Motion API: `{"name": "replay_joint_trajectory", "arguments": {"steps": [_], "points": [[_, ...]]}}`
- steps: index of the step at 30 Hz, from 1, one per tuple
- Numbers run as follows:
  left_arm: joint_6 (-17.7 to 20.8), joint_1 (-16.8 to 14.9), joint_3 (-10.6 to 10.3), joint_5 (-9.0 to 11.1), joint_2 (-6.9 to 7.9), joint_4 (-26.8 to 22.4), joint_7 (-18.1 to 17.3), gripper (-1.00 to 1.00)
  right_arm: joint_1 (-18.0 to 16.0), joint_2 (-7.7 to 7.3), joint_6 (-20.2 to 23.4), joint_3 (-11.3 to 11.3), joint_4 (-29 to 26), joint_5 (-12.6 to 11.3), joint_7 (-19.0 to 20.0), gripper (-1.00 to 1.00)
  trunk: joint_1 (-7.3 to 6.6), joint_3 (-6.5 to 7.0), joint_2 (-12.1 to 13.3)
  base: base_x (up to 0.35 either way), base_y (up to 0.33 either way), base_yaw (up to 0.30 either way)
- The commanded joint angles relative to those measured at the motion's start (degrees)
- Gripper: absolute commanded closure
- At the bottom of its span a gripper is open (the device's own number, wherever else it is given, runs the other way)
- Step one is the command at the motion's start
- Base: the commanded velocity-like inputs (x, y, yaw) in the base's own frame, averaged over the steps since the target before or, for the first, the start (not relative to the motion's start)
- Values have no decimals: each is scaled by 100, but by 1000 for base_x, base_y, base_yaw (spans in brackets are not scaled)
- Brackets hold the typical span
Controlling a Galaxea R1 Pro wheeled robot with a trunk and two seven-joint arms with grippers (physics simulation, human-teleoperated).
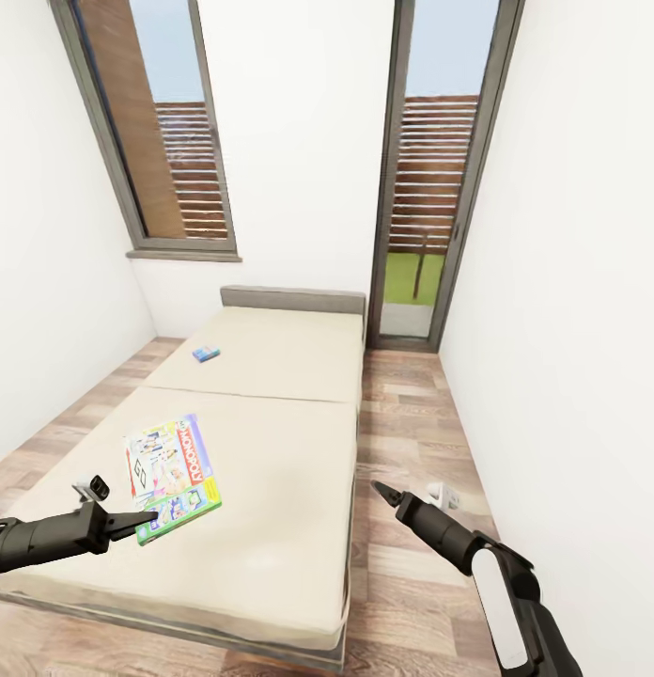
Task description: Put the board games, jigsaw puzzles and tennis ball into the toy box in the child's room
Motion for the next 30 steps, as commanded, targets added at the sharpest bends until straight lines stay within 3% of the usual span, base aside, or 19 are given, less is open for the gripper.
{"name": "replay_joint_trajectory", "arguments": {"steps": [1,17,30], "points": [[61,-5,-5,0,2,1,-20,100,-4,7,44,-19,-5,-12,19,-100,-22,13,36,0,0,257],[61,-5,21,7,2,1,-26,100,-4,10,43,-9,-6,-10,20,-100,-373,350,678,0,0,270],[61,-5,21,14,2,1,-27,100,-4,5,45,-5,-4,-11,25,-100,-659,589,1199,0,0,41]]}}
